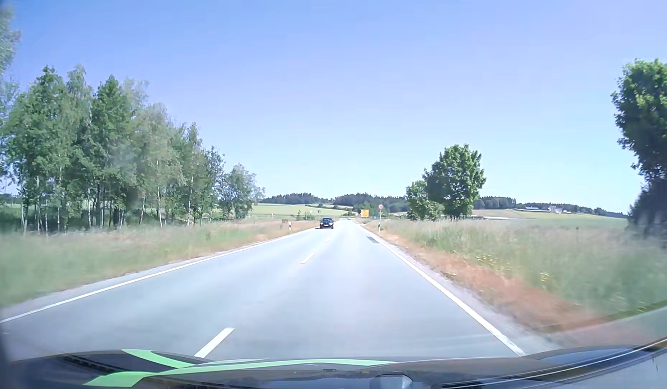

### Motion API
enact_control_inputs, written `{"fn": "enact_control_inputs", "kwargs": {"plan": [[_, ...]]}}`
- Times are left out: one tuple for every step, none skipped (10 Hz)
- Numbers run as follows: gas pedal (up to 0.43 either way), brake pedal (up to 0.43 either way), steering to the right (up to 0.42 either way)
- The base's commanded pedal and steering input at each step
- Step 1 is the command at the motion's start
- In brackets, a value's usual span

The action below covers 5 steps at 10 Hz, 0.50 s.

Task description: Follow the waypoints while adhering to traffic rules and regulations

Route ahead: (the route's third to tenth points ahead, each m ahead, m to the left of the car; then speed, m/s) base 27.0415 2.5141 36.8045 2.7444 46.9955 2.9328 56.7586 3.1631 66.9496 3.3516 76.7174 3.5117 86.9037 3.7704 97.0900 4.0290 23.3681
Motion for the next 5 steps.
{"fn": "enact_control_inputs", "kwargs": {"plan": [[0.138, 0.000, -0.004], [0.130, 0.000, -0.004], [0.110, 0.000, -0.004], [0.110, 0.000, -0.004], [0.110, 0.000, -0.004]]}}
